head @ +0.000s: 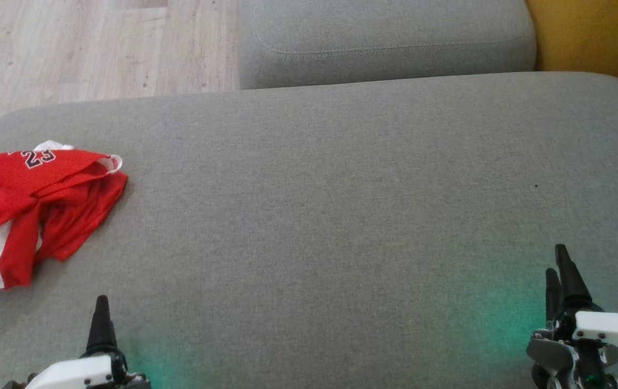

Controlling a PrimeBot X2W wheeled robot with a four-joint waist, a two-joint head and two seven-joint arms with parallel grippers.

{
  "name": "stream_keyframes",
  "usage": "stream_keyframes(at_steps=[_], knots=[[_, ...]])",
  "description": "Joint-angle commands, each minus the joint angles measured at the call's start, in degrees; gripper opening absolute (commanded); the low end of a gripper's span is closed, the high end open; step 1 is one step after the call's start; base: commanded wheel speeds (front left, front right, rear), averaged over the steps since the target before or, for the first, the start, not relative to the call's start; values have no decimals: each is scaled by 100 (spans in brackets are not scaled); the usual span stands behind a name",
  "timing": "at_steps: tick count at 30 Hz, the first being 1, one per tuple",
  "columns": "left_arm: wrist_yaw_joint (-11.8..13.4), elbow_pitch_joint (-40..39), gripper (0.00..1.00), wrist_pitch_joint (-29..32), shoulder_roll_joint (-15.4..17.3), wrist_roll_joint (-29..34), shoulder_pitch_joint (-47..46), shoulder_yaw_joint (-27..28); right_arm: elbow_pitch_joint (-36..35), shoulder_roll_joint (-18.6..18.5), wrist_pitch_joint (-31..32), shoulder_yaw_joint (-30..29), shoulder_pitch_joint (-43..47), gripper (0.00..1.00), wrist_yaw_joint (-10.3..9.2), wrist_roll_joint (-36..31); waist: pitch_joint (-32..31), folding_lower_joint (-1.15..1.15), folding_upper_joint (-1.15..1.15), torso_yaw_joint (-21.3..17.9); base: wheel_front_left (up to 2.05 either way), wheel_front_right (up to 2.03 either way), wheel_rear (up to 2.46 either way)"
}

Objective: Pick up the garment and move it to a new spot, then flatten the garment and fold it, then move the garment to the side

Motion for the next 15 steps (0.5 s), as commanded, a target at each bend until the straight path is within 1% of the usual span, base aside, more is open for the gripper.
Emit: stream_keyframes(at_steps=[1, 13, 15], knots=[[-5, -218, 100, -73, 63, 194, -233, 14, -197, -90, -65, 55, -293, 100, 0, -161, 2, 0, 0, 3, 0, 0, 0], [-9, -303, 100, -277, 76, 1251, -285, -13, -227, -93, -268, 209, -404, 100, -1, -1114, 30, 0, 0, 23, 0, 0, 0], [-10, -322, 100, -328, 92, 1489, -308, -20, -229, -95, -318, 249, -438, 100, -1, -1352, 33, 0, 0, 29, 0, 0, 0]])
